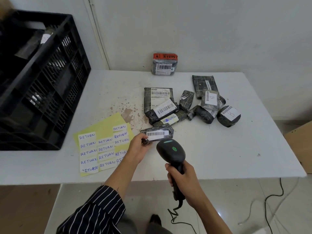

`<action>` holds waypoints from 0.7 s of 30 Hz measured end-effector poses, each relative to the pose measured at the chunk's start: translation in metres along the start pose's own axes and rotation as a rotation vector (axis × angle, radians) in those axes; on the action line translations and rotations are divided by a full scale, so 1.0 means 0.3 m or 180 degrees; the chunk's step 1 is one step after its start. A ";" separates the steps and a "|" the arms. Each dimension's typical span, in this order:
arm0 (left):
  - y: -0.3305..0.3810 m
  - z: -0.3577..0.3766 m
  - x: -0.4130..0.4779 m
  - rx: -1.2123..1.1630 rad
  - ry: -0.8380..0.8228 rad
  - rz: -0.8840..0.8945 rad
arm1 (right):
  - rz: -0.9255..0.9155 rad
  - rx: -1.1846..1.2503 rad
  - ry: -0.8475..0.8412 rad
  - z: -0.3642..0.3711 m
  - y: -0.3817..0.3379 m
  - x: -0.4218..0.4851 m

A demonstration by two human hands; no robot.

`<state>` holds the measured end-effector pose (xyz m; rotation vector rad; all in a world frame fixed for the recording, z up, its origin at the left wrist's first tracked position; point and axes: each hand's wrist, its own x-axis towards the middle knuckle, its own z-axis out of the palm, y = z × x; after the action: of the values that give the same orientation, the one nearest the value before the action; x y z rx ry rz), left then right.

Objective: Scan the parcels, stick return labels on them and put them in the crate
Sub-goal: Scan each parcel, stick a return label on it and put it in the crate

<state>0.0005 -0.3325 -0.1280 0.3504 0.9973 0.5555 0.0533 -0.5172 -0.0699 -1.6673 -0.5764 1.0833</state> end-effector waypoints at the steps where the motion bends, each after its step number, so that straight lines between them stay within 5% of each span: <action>1: 0.002 0.001 -0.003 -0.0012 0.0016 0.0011 | -0.0002 0.0001 -0.0005 0.001 0.000 0.000; 7: 0.003 -0.003 -0.021 0.0300 0.0114 0.0103 | -0.0002 -0.0423 0.0355 -0.011 0.032 0.042; 17: -0.057 -0.073 -0.033 0.2379 0.0488 0.0302 | 0.0052 -0.3070 0.1281 -0.188 0.181 0.330; 21: -0.056 -0.090 -0.038 0.3046 0.0537 0.0433 | 0.0099 -0.3105 0.1641 -0.184 0.188 0.377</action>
<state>-0.0229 -0.3519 -0.1425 1.2412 1.3698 0.1909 0.1484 -0.4754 -0.1607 -2.6771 -0.7891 0.3139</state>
